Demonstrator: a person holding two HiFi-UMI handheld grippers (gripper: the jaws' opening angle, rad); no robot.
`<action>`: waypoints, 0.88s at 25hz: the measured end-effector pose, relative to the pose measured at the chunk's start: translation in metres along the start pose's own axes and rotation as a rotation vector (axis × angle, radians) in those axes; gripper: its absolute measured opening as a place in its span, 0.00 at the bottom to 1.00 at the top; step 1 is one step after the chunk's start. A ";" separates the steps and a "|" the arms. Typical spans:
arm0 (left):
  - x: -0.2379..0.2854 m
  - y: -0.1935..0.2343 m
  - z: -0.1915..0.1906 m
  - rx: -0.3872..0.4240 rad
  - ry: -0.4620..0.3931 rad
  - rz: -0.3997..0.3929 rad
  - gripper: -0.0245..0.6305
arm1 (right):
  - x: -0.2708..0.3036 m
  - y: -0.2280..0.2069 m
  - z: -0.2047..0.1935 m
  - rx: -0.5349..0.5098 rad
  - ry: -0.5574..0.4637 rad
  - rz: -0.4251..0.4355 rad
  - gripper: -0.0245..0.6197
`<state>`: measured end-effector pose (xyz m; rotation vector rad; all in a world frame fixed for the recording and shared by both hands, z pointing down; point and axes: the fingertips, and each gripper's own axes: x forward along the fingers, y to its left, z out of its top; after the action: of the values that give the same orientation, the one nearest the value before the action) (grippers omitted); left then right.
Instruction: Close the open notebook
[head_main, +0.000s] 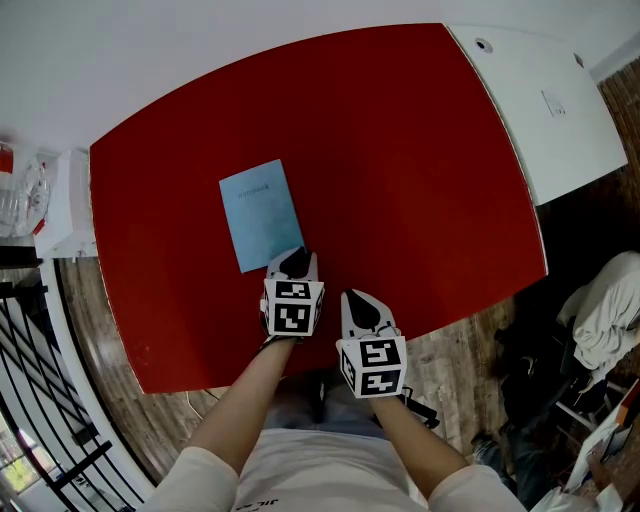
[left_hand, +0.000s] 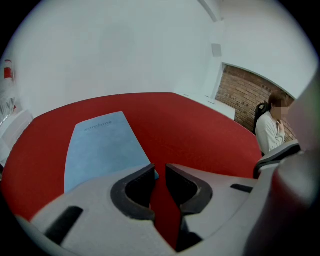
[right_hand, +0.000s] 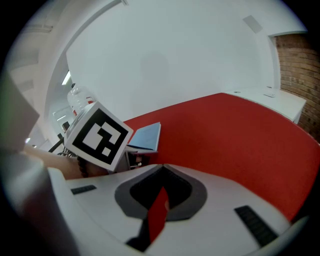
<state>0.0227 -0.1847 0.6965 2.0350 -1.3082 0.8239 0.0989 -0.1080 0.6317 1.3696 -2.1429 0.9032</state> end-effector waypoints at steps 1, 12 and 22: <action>0.000 0.000 0.000 0.002 0.000 0.001 0.13 | 0.000 0.000 0.000 -0.001 0.000 0.000 0.04; -0.003 0.003 0.003 -0.032 -0.021 0.003 0.13 | -0.004 -0.002 0.004 -0.012 -0.010 -0.007 0.05; -0.092 0.006 0.012 -0.071 -0.091 0.028 0.05 | -0.026 0.021 0.027 -0.098 -0.026 0.002 0.04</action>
<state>-0.0112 -0.1433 0.6204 2.0226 -1.3991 0.6943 0.0903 -0.1052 0.5896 1.3383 -2.1782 0.7738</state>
